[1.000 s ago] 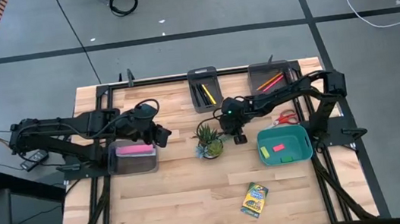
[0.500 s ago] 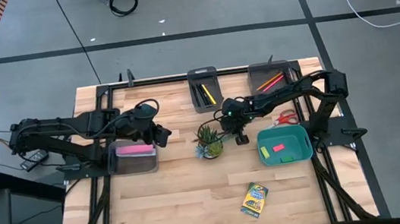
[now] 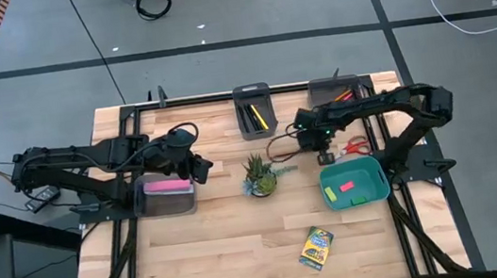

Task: Sort crayons/erasers/pens/pencils in bins
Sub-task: Put the brown pencil into the right black bin

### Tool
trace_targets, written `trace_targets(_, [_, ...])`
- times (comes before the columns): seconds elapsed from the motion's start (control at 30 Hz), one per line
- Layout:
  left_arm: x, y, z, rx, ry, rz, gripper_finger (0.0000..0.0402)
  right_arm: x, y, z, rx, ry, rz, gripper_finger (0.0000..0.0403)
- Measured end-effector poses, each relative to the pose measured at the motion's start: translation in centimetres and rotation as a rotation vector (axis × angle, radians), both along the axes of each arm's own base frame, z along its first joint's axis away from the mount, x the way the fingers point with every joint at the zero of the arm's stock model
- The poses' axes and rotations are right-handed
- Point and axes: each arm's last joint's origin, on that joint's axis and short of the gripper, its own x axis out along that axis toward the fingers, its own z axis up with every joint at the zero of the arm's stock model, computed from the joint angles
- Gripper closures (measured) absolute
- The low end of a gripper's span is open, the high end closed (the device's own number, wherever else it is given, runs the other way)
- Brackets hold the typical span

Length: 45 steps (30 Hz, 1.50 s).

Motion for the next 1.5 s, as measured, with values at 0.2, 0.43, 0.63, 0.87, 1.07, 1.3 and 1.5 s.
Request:
trace_targets(0.2, [0.0,0.1,0.0,0.050,0.006,-0.010,0.0357,-2.7,-0.4,3.2,-0.002,-0.003,-0.023,0.0394])
trace_targets(0.43, [0.0,0.3,0.0,0.090,0.010,0.000,0.0362,-5.2,-0.4,6.4,-0.082,-0.082,-0.084,0.0394])
trace_targets(0.63, [0.0,0.4,0.0,0.107,0.013,-0.005,0.0359,-4.9,-1.1,5.5,-0.041,-0.059,-0.094,0.0389])
trace_targets(0.87, [0.4,0.5,0.5,0.118,-0.042,-0.023,0.0362,-3.4,-1.0,3.8,-0.001,-0.015,-0.099,0.0347])
trace_targets(1.07, [0.6,0.5,0.7,0.109,-0.074,-0.017,0.0362,-1.4,-0.8,3.1,-0.047,-0.090,-0.055,0.0307])
trace_targets(1.3, [0.8,0.5,1.0,0.086,-0.115,0.001,0.0367,-0.6,-0.7,0.6,-0.070,0.110,-0.053,0.0284])
trace_targets(1.5, [0.8,0.5,1.0,0.077,-0.117,0.008,0.0367,1.3,-1.6,1.3,-0.084,0.079,-0.061,0.0285])
